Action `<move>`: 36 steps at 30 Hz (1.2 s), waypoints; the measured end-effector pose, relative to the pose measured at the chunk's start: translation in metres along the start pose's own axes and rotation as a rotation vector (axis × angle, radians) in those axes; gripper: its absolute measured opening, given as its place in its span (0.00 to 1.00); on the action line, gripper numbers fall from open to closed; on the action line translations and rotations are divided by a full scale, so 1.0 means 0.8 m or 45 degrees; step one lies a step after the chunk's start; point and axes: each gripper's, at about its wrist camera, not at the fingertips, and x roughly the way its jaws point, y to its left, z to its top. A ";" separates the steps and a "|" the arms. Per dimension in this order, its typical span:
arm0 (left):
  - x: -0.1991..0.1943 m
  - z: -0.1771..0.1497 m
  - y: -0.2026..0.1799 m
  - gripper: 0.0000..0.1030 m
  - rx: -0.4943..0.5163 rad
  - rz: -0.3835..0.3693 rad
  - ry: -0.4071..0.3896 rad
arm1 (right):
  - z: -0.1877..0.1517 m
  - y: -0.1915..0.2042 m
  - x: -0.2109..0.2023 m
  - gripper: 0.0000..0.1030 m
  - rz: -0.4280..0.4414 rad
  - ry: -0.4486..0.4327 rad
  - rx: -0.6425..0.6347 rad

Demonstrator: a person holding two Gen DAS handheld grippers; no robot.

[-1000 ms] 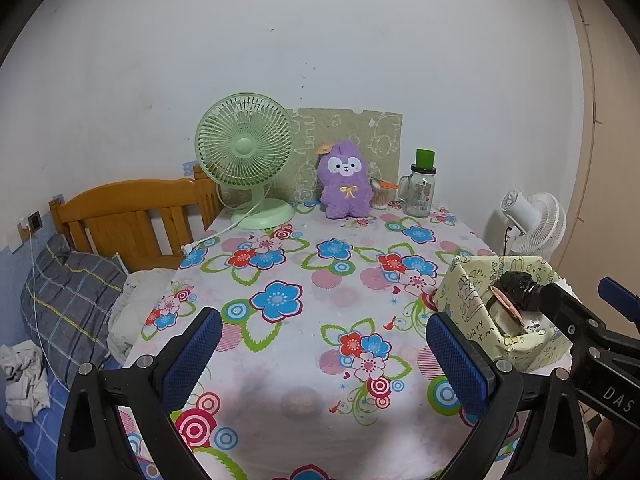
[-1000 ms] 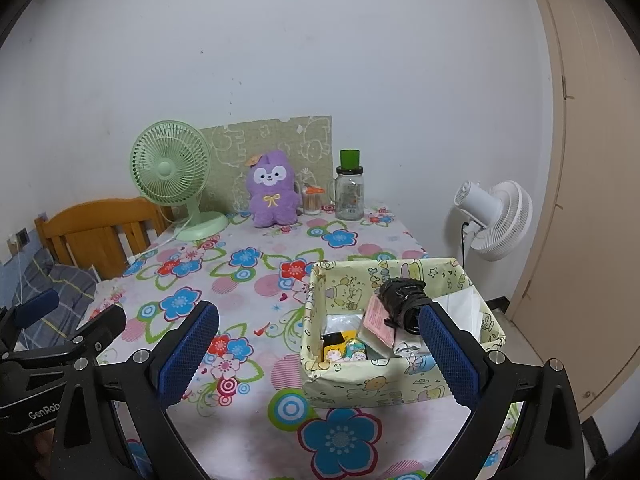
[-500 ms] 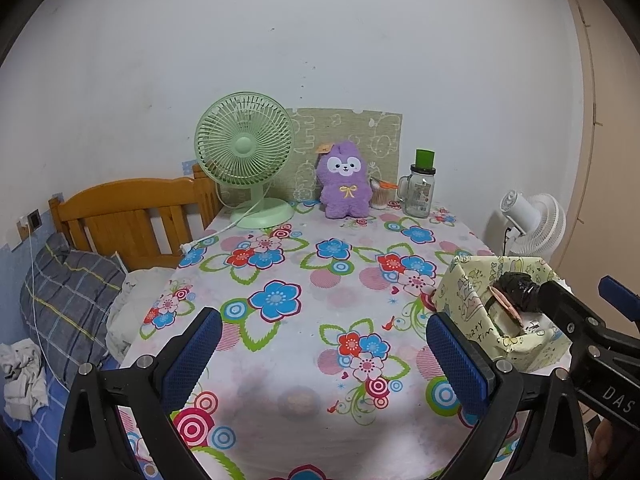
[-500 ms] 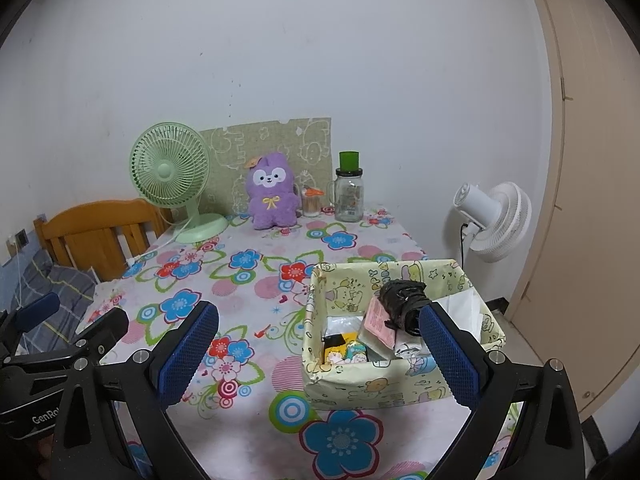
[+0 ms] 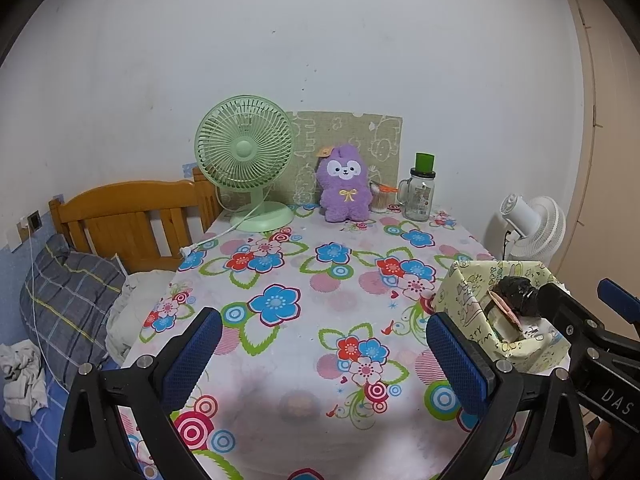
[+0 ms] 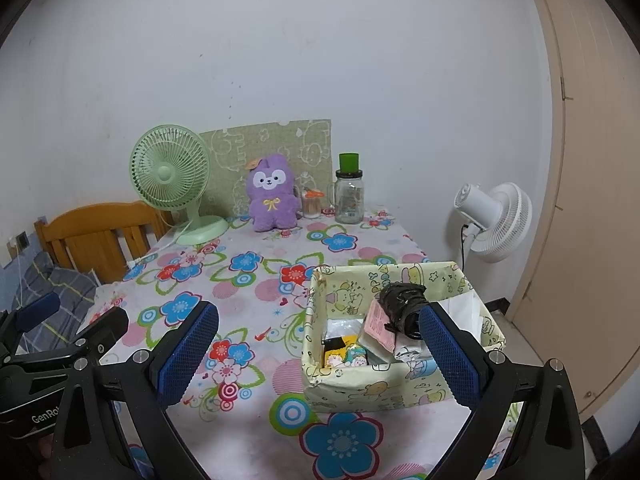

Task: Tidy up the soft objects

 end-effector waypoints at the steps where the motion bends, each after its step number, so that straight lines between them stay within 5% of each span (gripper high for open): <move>1: 0.000 0.000 -0.001 1.00 0.001 0.000 0.000 | 0.000 0.000 0.000 0.99 0.000 -0.001 0.000; 36: 0.000 0.003 -0.002 1.00 0.006 0.010 -0.017 | 0.001 -0.001 -0.003 0.99 0.000 -0.010 -0.006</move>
